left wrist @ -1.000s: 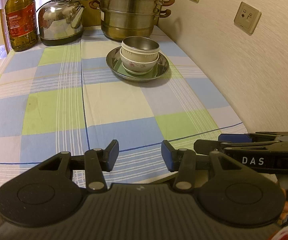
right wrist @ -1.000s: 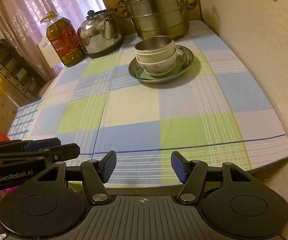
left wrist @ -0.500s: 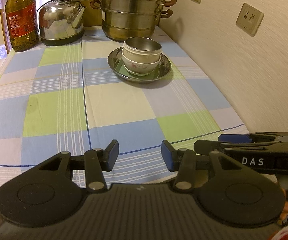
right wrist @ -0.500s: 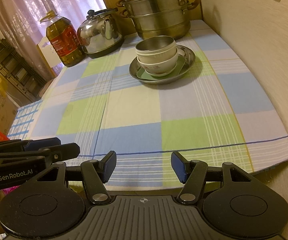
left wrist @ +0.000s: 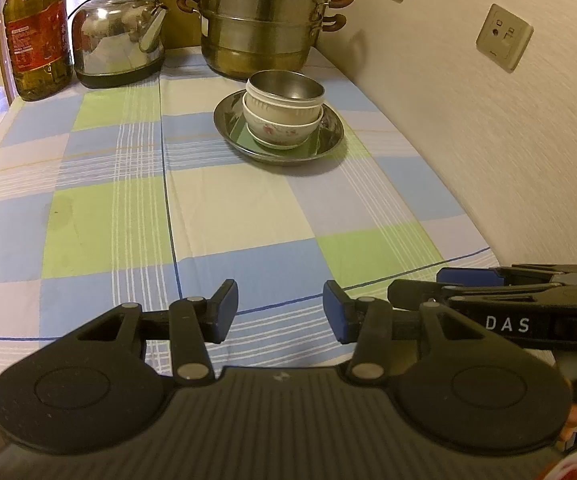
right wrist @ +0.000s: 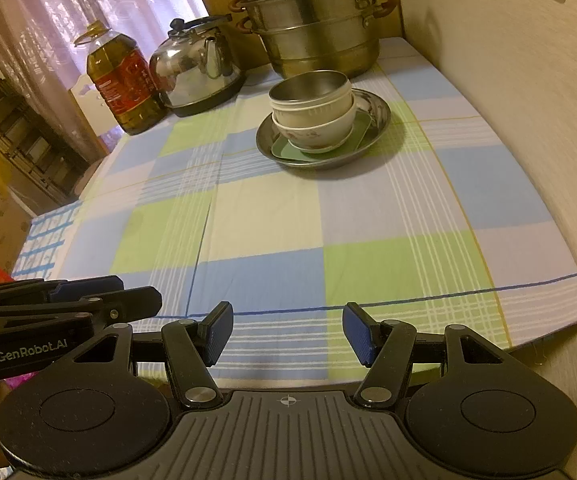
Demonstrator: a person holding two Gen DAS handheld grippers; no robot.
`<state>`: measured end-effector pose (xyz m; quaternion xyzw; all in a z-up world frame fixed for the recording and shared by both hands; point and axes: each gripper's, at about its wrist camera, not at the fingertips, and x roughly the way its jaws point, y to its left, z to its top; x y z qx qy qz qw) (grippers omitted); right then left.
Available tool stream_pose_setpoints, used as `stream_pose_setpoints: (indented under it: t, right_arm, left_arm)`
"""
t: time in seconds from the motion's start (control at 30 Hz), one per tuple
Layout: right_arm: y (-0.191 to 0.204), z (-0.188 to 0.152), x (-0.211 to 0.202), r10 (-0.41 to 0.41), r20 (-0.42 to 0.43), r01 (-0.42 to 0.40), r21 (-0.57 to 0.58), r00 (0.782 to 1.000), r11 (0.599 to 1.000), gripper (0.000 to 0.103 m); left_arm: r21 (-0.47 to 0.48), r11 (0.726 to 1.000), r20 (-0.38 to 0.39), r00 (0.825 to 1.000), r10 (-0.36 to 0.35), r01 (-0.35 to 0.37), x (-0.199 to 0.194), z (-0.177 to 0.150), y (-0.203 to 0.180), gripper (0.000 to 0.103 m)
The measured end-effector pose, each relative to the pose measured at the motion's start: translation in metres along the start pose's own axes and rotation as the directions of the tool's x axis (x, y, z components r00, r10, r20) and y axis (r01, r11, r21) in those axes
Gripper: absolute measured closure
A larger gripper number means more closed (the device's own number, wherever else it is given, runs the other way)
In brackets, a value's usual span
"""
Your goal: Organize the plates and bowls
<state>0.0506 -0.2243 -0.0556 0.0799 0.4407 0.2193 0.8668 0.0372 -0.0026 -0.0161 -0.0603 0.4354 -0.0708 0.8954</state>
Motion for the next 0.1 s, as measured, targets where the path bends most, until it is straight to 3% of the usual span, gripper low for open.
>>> stream_pose_setpoints:
  t: [0.1]
  right_arm:
    - [0.0011,0.0006,0.0005,-0.004,-0.003,0.004,0.001,1.000,1.000,0.042]
  left_arm:
    - [-0.005,1.000,-0.009,1.000,-0.004,0.004,0.0038,0.0033,0.0037,0.059]
